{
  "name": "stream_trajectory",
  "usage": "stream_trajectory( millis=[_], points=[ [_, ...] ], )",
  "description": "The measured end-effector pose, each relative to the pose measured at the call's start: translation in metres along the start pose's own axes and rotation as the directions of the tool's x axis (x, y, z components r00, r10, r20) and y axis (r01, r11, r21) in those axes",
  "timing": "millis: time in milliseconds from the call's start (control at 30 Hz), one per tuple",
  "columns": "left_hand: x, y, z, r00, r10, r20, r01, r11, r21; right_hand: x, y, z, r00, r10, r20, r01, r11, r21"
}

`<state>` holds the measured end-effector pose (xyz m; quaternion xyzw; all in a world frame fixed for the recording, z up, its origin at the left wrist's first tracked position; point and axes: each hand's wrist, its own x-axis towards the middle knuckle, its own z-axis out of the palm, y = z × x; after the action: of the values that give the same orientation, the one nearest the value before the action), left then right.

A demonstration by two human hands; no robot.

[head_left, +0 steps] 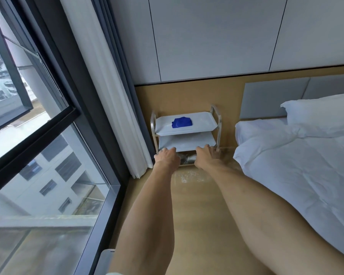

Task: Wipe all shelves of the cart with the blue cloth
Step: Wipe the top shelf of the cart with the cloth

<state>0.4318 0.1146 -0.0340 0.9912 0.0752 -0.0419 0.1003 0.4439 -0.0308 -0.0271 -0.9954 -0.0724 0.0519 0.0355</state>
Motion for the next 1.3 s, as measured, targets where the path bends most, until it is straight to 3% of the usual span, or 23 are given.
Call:
stream_trajectory(
  millis=[600, 867, 1300],
  points=[
    [0.33, -0.018, 0.003, 0.997, 0.049, 0.062, -0.053, 0.997, 0.056, 0.328, -0.022, 0.018, 0.998, 0.054, -0.011, -0.054, 0.998, -0.04],
    [0.495, -0.024, 0.012, 0.996, -0.034, 0.088, 0.028, 0.997, 0.067, 0.507, -0.024, 0.032, 0.999, -0.009, 0.041, 0.01, 1.0, -0.009],
    [0.717, -0.048, 0.033, 0.986, -0.07, 0.154, 0.067, 0.997, 0.028, 0.732, -0.036, 0.05, 0.993, -0.026, 0.115, 0.024, 1.0, 0.014]
  ],
)
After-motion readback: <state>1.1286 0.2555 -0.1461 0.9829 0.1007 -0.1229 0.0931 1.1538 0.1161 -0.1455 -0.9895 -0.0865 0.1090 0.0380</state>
